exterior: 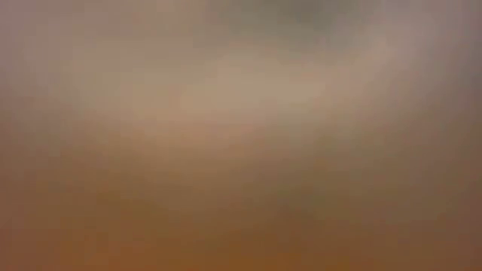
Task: Pick & Place USB Port
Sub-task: Put the blue HDMI cable into the green bin
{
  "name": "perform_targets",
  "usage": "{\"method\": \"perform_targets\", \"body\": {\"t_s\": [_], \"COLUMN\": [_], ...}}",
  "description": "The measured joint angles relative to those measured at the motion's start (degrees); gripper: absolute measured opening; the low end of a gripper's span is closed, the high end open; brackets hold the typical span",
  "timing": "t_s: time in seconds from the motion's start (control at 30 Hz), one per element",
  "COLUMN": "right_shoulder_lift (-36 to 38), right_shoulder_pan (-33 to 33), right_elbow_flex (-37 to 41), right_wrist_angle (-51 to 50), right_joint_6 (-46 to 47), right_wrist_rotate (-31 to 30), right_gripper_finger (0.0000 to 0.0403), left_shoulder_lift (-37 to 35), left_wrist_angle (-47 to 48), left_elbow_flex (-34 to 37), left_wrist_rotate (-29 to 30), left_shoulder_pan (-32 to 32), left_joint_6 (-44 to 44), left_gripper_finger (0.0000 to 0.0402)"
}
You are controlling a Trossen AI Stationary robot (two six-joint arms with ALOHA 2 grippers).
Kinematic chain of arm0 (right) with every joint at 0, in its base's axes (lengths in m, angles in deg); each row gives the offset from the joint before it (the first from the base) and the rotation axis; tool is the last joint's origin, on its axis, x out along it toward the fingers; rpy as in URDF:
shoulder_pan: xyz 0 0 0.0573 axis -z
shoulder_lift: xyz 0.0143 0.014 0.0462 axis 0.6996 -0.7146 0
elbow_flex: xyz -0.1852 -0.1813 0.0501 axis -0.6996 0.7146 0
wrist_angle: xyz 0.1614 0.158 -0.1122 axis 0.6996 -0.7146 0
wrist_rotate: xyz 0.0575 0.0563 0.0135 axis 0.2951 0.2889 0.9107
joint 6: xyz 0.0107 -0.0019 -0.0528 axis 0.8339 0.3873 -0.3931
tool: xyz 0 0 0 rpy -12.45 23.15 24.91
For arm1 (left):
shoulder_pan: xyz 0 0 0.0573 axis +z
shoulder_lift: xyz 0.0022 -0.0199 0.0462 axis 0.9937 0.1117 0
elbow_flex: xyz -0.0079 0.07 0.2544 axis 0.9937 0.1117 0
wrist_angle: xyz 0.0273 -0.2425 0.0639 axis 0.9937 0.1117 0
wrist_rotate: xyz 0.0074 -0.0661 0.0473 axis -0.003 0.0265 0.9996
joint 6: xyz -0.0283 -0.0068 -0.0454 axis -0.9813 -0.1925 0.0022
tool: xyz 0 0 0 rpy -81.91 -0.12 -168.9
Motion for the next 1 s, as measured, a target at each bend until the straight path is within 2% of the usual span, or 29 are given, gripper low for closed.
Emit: {"method": "perform_targets", "body": {"t_s": [0.2, 0.47, 0.6, 0.8, 0.9, 1.0], "right_shoulder_lift": [0.4, 0.5, 0.5, 0.6, 0.6, 0.6], "right_shoulder_pan": [-2.2, -1.7, -1.4, -1.4, -1.5, -2.1], "right_elbow_flex": [0.1, 0.1, 0.1, 0.1, 0.1, 0.1], "right_wrist_angle": [-0.6, -2.1, -2.2, -2.4, -2.3, -1.6], "right_joint_6": [4.8, 14.4, 17.7, 17.4, 16.8, 16.6], "right_wrist_rotate": [4.1, 8.9, 10.4, 10.7, 11.6, 10.7], "right_gripper_finger": [0.0026, 0.0031, 0.0031, 0.0032, 0.0056, 0.0086], "left_shoulder_lift": [-4.2, -4.6, -4.6, -4.6, -4.6, -4.8], "left_wrist_angle": [6.9, 7.7, 7.8, 7.9, 7.1, 6.0], "left_elbow_flex": [0.0, 0.0, 0.0, 0.0, 0.0, 0.0], "left_wrist_rotate": [-0.2, 0.6, -3.1, -5.4, -4.7, 1.1], "left_shoulder_pan": [0.7, 3.4, 4.5, 4.7, 3.7, 1.6], "left_joint_6": [-6.7, -7.8, -9.3, -9.6, -9.6, -7.0], "left_gripper_finger": [0.0246, 0.0233, 0.0176, 0.0038, 0.0032, 0.0032]}}
